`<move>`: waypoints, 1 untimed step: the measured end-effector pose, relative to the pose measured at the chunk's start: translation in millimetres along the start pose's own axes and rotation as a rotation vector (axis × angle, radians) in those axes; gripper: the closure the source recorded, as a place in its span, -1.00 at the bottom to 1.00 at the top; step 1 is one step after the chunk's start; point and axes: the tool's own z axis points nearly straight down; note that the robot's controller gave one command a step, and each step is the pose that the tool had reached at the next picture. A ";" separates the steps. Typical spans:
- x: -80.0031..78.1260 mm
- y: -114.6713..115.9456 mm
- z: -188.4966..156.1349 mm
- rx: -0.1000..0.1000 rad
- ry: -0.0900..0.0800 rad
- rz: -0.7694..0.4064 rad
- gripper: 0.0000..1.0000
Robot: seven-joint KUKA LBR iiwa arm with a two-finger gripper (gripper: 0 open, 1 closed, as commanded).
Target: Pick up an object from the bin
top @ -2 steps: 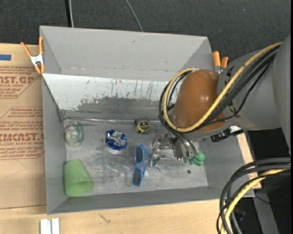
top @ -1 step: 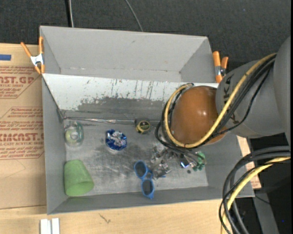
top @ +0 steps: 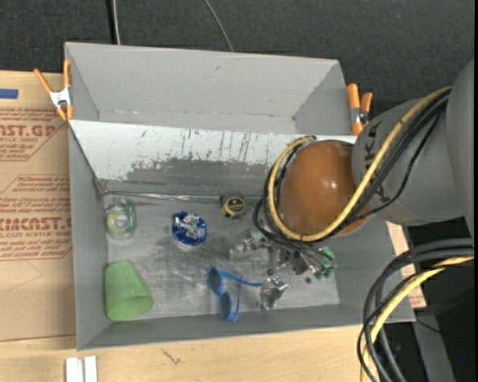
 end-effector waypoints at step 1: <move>-14.9 43.3 21.4 0.007 -0.012 0.067 -1.00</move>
Offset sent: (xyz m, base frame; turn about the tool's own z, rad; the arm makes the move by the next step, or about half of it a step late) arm -0.0090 0.0456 -0.0249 0.0661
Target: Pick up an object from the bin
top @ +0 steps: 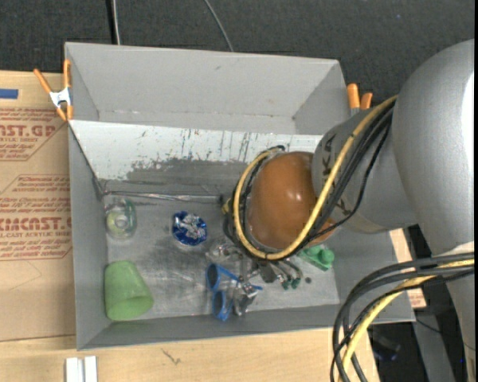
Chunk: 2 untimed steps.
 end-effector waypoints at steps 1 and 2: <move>-1.8 0.8 -2.2 -0.003 -0.005 -0.001 1.00; -1.8 0.9 -2.1 -0.003 -0.005 -0.001 1.00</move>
Offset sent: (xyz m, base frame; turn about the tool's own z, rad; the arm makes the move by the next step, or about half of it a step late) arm 0.0000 0.0000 0.0000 0.0000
